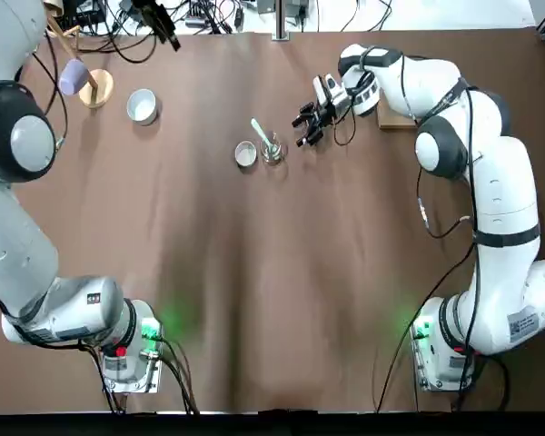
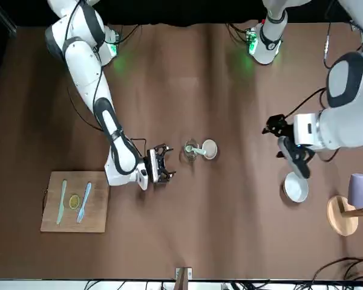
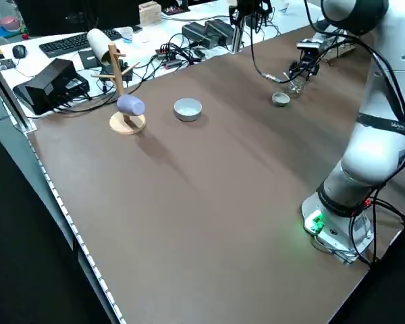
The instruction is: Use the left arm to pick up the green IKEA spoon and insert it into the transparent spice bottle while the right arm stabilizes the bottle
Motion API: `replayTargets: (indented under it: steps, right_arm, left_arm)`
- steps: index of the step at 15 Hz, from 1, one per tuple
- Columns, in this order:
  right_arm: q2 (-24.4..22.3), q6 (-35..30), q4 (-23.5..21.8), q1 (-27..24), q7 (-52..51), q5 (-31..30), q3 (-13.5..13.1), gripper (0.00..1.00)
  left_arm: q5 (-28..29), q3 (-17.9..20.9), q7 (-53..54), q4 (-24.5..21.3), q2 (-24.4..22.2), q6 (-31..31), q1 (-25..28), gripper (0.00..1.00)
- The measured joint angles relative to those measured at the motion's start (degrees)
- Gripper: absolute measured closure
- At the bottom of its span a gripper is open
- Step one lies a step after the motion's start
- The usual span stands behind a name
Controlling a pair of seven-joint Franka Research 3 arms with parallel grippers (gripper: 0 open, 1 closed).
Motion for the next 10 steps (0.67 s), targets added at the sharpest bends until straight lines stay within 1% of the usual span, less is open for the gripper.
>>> replayTargets:
  steps: [3,5,7,10]
  right_arm:
    - [-2.1,-2.3,1.7,-1.6,9.3,-5.5,0.0,0.00]
    - [-3.7,-2.9,1.9,-2.4,12.2,-8.4,-0.1,0.00]
    - [-4.7,-3.7,2.5,-3.3,16.3,-12.3,-0.3,0.00]
    - [-5.7,-10.0,6.4,-5.0,28.6,-19.5,-0.4,0.00]
  left_arm:
    - [9.1,0.2,-11.6,-0.4,-3.3,0.0,1.4,0.00]
    - [14.3,0.2,-17.5,-0.5,-5.2,0.0,1.7,0.00]
    - [16.7,0.1,-23.4,-0.7,-6.8,0.0,1.7,0.00]
    - [18.9,-0.4,-31.8,-0.8,-9.1,0.0,1.6,0.00]
